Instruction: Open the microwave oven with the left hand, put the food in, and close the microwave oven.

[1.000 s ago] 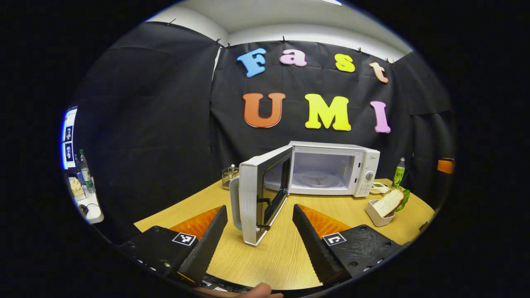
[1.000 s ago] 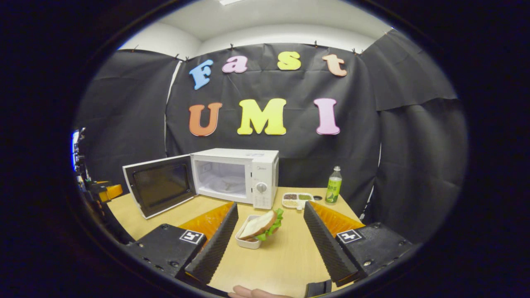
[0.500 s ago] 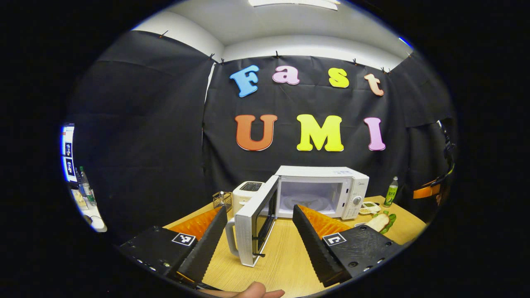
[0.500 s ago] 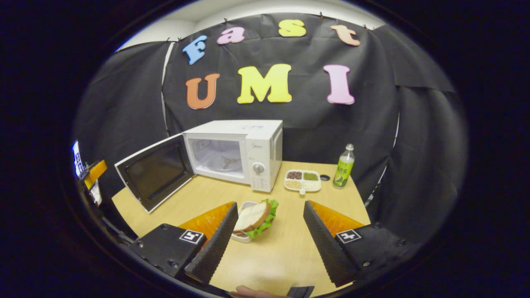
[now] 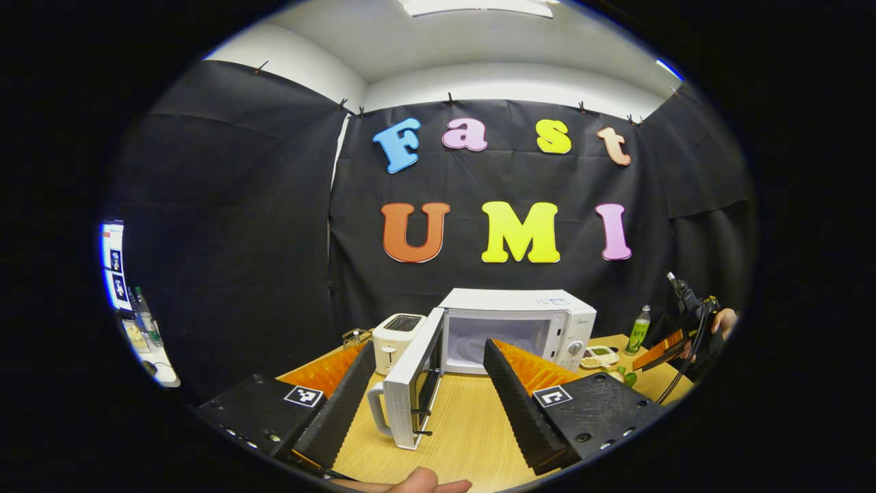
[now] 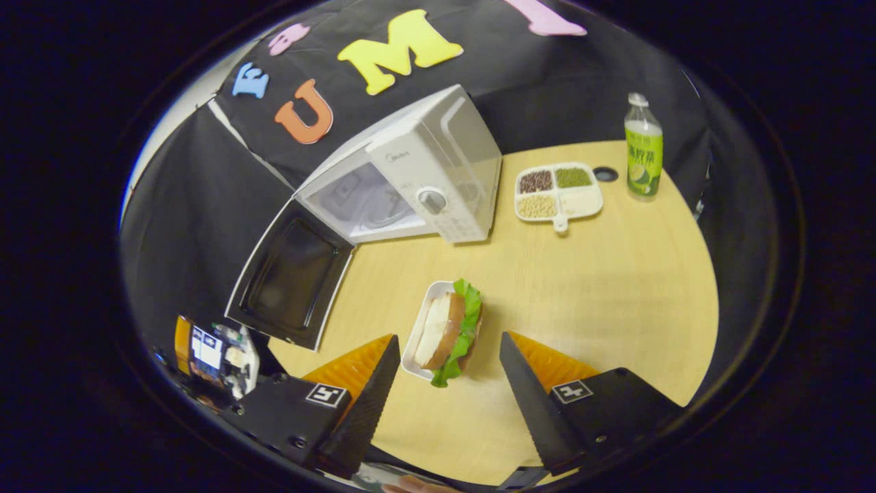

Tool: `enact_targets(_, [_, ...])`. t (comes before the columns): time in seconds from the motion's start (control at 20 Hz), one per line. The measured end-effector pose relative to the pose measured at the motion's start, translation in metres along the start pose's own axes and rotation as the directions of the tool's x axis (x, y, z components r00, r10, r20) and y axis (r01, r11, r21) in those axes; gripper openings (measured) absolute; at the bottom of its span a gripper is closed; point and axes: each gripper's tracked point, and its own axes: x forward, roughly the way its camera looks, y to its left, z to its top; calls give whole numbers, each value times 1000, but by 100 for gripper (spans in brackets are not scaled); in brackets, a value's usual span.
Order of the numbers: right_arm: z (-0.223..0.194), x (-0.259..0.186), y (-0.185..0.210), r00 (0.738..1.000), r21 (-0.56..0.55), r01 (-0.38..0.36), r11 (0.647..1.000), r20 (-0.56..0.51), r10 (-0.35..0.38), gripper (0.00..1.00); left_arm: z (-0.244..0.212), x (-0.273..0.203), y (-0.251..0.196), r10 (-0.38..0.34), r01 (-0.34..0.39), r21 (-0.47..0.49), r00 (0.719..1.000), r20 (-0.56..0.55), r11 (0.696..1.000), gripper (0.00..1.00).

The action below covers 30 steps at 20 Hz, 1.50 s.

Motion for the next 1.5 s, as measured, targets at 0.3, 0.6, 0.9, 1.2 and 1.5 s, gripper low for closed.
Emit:
enact_targets(0.3, [-13, 40, -2, 976, 186, -115, 976, -162, 146, 78, -7, -7, -5, -9, 8, -19, 999, -33, 1000, 95])
enact_targets(0.6, [-20, 39, 9, 980, 208, -119, 971, -135, 149, 24, -8, -10, -6, -19, 21, 33, 999, -39, 999, 95])
enact_targets(0.9, [-16, -13, 54, 997, -87, -79, 993, -31, 76, 31, -13, -6, -5, -31, 33, 30, 998, -47, 999, 95])
enact_targets(1.2, [-28, -18, 100, 999, -364, 13, 931, 38, 0, 31, -13, -4, -12, -70, 71, 22, 996, -55, 997, 95])
enact_targets(1.5, [-33, 17, 130, 990, -533, 132, 836, 118, -81, 31, -14, -8, -3, -76, 76, 3, 995, -65, 997, 95])
